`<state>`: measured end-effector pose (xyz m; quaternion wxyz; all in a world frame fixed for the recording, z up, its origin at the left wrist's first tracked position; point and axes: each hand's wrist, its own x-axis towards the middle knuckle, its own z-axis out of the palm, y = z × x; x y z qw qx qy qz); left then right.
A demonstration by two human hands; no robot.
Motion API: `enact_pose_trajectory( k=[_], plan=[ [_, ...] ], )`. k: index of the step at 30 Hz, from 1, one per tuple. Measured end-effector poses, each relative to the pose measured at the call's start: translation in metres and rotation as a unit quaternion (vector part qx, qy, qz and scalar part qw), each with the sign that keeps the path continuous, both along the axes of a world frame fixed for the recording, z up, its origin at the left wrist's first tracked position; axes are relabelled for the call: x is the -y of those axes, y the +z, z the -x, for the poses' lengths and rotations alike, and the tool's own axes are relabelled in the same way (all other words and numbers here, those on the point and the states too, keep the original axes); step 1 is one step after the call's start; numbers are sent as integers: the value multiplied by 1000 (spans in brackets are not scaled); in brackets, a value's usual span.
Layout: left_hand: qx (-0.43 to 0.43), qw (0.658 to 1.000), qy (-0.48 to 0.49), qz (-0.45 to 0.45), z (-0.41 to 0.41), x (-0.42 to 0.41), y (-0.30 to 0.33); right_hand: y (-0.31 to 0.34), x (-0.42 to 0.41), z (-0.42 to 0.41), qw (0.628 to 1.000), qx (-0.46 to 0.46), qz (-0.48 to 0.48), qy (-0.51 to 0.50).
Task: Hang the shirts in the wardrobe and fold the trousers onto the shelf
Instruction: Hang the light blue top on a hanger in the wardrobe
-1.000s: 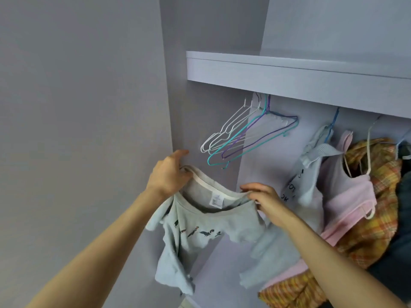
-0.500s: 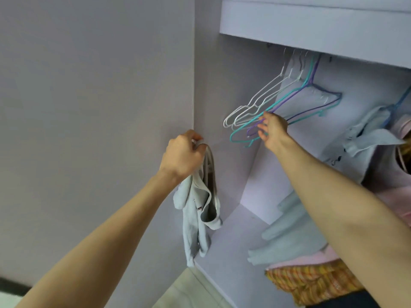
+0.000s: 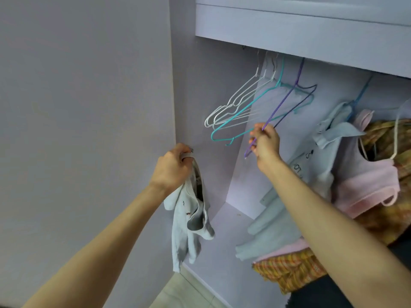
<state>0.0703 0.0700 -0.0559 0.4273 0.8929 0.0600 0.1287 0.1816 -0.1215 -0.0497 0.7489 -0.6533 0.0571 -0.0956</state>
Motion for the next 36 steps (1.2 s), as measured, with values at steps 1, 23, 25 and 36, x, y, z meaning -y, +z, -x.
enact_pose_trajectory(
  k=[1, 23, 25, 36],
  plan=[
    [-20, 998, -4, 55, 0, 2, -2, -14, 4, 16, 1000, 4, 2, 7],
    [-211, 963, 28, 164, 41, 25, -55, -84, 43, 153, 978, -35, -194, -63],
    [-221, 959, 33, 173, 47, 27, -53, -69, 37, 151, 957, -52, -284, -33],
    [-106, 949, -14, 296, 85, 16, 9, -101, -14, 149, 984, -54, -157, -69]
  ],
)
